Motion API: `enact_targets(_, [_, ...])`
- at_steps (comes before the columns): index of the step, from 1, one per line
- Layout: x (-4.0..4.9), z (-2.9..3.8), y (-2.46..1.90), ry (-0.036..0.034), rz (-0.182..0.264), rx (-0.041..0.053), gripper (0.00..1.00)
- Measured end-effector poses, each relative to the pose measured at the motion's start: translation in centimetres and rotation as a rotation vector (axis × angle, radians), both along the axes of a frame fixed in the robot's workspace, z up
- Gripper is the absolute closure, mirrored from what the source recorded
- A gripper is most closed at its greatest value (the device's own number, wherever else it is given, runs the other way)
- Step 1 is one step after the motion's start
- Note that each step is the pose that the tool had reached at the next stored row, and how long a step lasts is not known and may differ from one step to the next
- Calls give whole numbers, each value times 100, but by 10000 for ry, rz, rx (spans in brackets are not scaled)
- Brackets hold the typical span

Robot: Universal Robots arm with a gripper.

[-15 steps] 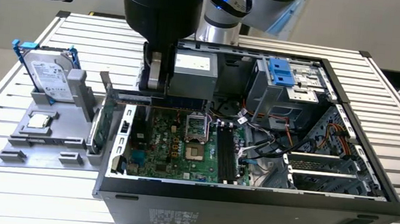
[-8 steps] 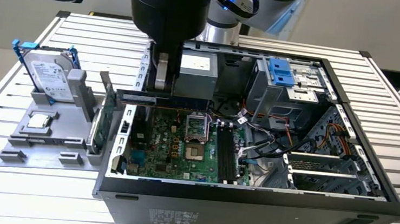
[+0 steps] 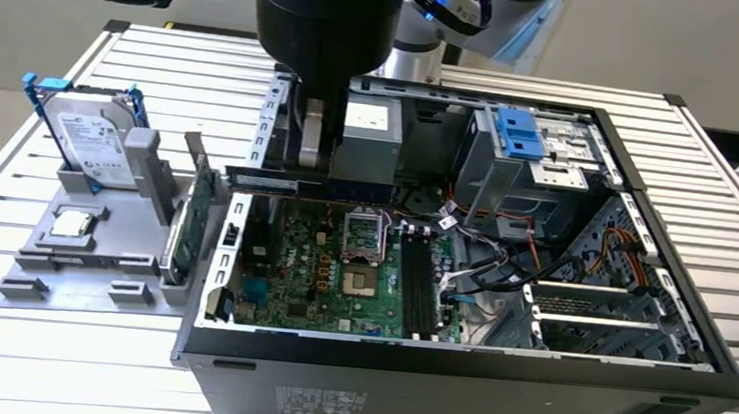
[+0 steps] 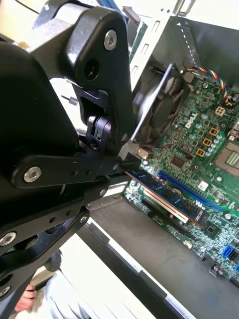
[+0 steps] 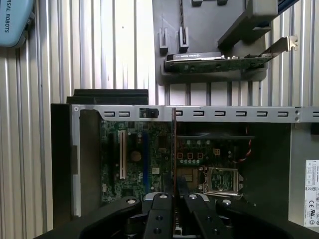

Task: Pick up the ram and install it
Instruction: 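Pick up the ram and move it above insertion slot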

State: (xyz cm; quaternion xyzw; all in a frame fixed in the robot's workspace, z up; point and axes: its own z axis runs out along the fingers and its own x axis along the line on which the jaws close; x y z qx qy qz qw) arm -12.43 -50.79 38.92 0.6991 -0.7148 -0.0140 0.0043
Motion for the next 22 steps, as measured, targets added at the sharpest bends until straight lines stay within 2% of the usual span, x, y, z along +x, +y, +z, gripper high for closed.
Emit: enact_targets(22, [193,0,0,0,0,0,100])
